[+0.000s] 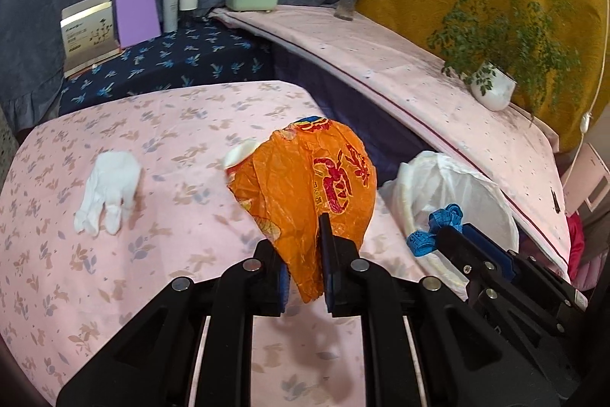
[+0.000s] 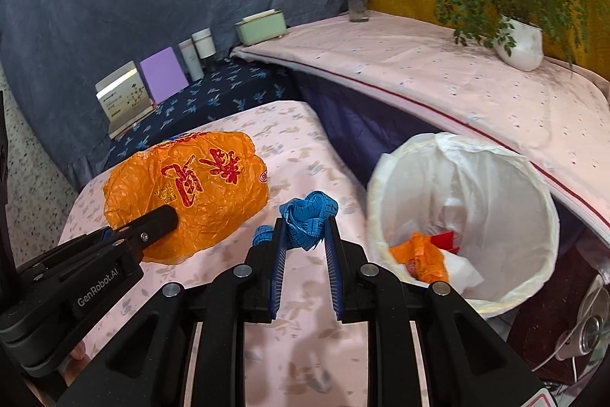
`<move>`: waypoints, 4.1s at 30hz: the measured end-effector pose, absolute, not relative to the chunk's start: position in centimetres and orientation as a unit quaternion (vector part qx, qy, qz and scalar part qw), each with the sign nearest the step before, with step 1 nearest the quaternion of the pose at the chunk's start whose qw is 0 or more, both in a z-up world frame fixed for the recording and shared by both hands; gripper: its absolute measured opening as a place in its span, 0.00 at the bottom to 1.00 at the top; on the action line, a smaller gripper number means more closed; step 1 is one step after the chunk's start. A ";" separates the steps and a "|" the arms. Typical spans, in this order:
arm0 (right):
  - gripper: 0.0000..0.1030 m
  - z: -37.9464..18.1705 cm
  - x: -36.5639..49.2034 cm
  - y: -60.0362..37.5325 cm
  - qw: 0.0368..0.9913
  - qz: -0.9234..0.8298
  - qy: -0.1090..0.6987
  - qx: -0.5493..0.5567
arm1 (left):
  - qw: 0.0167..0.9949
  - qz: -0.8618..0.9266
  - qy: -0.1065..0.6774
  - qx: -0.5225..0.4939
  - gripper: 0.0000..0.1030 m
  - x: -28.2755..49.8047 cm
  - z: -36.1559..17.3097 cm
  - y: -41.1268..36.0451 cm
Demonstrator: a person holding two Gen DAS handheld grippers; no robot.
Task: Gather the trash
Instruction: 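Carry the orange bag and blue cloth over the bin, then open both grippers over the bin to drop the bag and cloth, then move both tools back over the bed toward the white glove and cup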
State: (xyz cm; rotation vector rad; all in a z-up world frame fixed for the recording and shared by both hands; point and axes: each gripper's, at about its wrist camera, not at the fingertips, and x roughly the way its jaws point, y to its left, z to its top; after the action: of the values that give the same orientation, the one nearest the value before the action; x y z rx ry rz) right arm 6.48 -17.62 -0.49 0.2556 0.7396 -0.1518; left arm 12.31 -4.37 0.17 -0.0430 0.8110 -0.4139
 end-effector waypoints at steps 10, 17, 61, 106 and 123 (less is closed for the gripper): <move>0.18 -0.7 4.1 -23.7 0.916 -0.127 0.347 0.158 | 0.888 -0.249 0.386 0.011 0.12 11.2 0.8 -10.7; 0.18 -1.3 2.6 -28.0 0.906 -0.167 0.343 0.182 | 0.878 -0.278 0.388 0.031 0.13 10.7 0.6 -14.6; 0.42 -2.1 4.0 -28.1 0.902 -0.184 0.352 0.172 | 0.880 -0.253 0.401 -0.004 0.47 12.6 -0.8 -14.0; 0.53 -1.2 7.0 -17.8 0.917 -0.112 0.367 0.112 | 0.900 -0.149 0.407 -0.052 0.60 14.4 -2.4 -2.1; 0.54 -2.8 9.9 -11.8 0.914 -0.060 0.393 0.087 | 0.908 -0.057 0.406 -0.083 0.75 16.0 -4.4 6.5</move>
State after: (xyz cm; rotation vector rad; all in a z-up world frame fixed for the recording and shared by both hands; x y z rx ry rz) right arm 9.93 -11.78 -2.75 0.1795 0.8089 -0.1239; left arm 15.99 6.55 -4.35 -0.1714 0.8375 -0.1168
